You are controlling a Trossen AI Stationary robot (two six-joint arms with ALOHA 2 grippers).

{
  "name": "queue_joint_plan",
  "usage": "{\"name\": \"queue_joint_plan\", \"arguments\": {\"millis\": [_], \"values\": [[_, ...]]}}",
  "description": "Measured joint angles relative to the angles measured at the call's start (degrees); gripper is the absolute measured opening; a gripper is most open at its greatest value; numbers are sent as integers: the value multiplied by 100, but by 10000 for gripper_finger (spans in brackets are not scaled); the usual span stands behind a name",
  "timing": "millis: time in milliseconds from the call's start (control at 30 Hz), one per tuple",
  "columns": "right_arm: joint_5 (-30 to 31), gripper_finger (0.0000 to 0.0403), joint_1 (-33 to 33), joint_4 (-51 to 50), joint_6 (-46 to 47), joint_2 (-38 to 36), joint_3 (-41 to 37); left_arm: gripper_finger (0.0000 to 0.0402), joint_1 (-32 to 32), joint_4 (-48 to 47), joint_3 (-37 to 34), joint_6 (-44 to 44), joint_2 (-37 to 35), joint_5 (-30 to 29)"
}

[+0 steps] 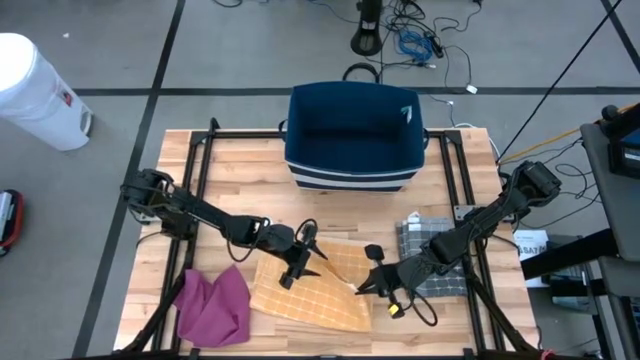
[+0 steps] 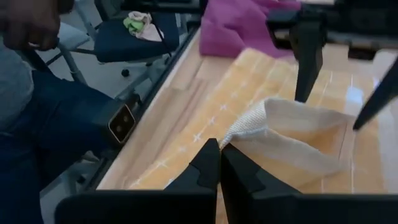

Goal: Fold towel
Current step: Fold the orange patterned towel

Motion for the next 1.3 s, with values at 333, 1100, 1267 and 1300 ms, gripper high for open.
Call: {"name": "queue_joint_plan", "arguments": {"millis": [333,1100,1267,1300], "values": [[-287,0,-6,-169,-740,0,721,250,326,-81,7,-247,-1,1422],[-249,0,2,-1027,-349,0,953,91,801,-3151,8,279,-1,1809],[-239,0,2,-1167,-296,0,953,91,888,-3547,9,280,-1,1808],[-226,0,2,-1185,-295,0,953,91,896,-3614,9,280,-1,1808]]}}
